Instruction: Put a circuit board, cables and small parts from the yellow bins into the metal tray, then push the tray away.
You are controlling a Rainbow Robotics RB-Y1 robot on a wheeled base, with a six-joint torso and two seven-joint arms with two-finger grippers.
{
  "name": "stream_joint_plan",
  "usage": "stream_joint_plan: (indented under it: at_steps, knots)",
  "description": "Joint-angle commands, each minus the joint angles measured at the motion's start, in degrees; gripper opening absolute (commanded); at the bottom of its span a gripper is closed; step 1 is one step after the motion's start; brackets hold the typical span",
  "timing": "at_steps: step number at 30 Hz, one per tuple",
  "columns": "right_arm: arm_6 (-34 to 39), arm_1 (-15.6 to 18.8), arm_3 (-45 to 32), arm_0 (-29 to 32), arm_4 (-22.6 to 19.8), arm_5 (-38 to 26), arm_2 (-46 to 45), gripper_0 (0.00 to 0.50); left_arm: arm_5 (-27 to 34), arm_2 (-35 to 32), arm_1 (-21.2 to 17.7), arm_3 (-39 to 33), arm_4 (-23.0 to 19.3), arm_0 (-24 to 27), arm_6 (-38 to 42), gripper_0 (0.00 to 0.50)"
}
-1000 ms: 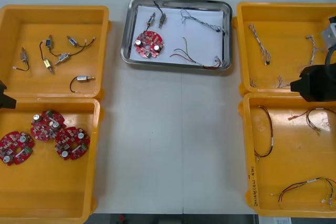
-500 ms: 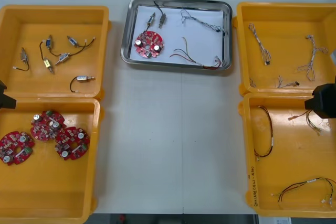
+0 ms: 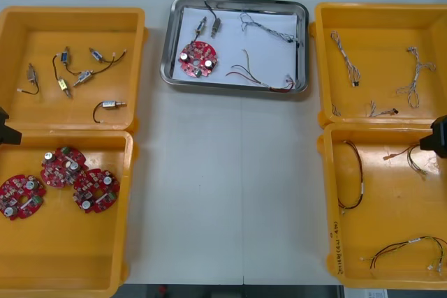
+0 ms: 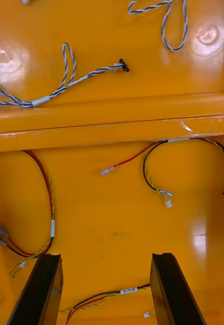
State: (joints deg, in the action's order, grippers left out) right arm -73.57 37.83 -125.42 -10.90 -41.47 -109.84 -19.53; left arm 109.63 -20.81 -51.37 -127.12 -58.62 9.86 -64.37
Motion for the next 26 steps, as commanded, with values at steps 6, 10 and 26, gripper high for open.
stream_joint_plan:
  at_steps: [6, 10, 26]
  knots:
    - [-0.2, 2.0, 0.6, -0.6, 1.2, -0.2, -1.7, 0.500, 0.4, -1.7, -1.1, -1.4, -0.4, -0.9, -5.9, 0.500]
    - [0.1, 2.0, 0.8, -0.7, 1.0, -0.2, -1.7, 0.500, 0.4, -1.7, -1.1, -1.4, -0.4, -0.9, -5.9, 0.500]
    - [1.0, 2.0, 0.8, -0.8, 0.7, -0.2, -1.7, 0.500, 0.4, -1.7, -1.1, -1.4, -0.4, -0.9, -5.9, 0.500]
